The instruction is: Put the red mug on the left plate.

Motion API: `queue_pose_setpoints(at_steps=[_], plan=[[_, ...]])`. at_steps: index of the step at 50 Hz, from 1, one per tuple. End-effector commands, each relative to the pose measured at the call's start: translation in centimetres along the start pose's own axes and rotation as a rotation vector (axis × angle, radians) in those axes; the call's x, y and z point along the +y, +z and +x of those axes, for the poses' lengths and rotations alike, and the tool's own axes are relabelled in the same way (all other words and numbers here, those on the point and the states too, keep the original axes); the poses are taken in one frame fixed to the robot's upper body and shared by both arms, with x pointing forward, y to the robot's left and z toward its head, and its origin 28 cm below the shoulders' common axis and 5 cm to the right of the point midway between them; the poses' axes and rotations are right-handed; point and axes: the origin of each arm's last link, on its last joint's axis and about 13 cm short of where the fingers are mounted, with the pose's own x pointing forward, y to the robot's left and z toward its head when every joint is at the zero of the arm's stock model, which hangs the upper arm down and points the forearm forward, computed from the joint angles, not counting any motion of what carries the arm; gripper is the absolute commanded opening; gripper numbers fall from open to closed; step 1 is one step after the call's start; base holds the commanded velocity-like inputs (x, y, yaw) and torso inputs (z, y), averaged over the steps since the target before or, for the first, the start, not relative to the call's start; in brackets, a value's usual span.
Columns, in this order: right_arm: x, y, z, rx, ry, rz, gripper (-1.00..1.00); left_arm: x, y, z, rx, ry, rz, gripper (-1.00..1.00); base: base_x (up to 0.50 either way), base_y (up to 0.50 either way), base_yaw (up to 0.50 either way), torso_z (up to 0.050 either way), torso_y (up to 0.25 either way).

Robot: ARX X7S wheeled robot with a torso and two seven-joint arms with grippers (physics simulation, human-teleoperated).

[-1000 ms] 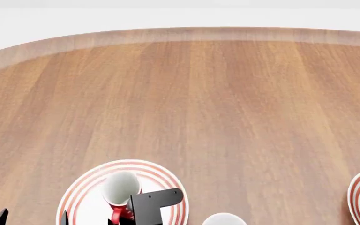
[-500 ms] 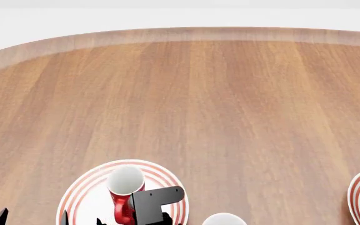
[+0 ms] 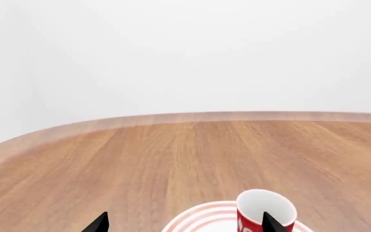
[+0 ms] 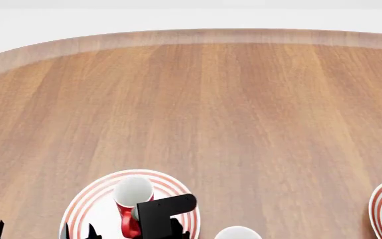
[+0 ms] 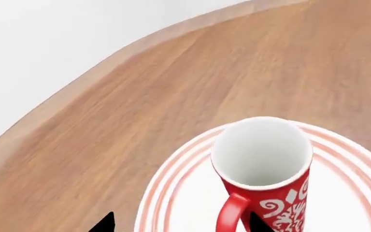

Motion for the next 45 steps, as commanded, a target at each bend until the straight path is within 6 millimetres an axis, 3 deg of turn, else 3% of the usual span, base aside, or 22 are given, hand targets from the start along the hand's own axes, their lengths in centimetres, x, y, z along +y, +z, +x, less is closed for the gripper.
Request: queue_pose_setpoints(at_steps=[1,16,25,45], plan=[[1.1,1.4,-2.4,-0.081,0.026,-0.012,1.00,0.0,0.2,-0.1,-0.009,0.000,0.001,1.00,0.00,0.00,0.00,0.000,0.000],[2.0,2.4,-4.1,-0.181,-0.016,-0.087,1.00,0.2,0.6,-0.3,-0.017,0.005,-0.002,1.00,0.00,0.00,0.00,0.000,0.000],[2.7,2.9,-6.2,-0.227,0.023,-0.069,1.00,0.1,1.1,-0.7,-0.036,0.001,-0.004,1.00,0.00,0.00,0.00,0.000,0.000],[3.7,3.8,-8.6,-0.297,0.058,-0.077,1.00,0.0,2.1,-1.5,-0.073,-0.001,0.006,1.00,0.00,0.00,0.00,0.000,0.000]])
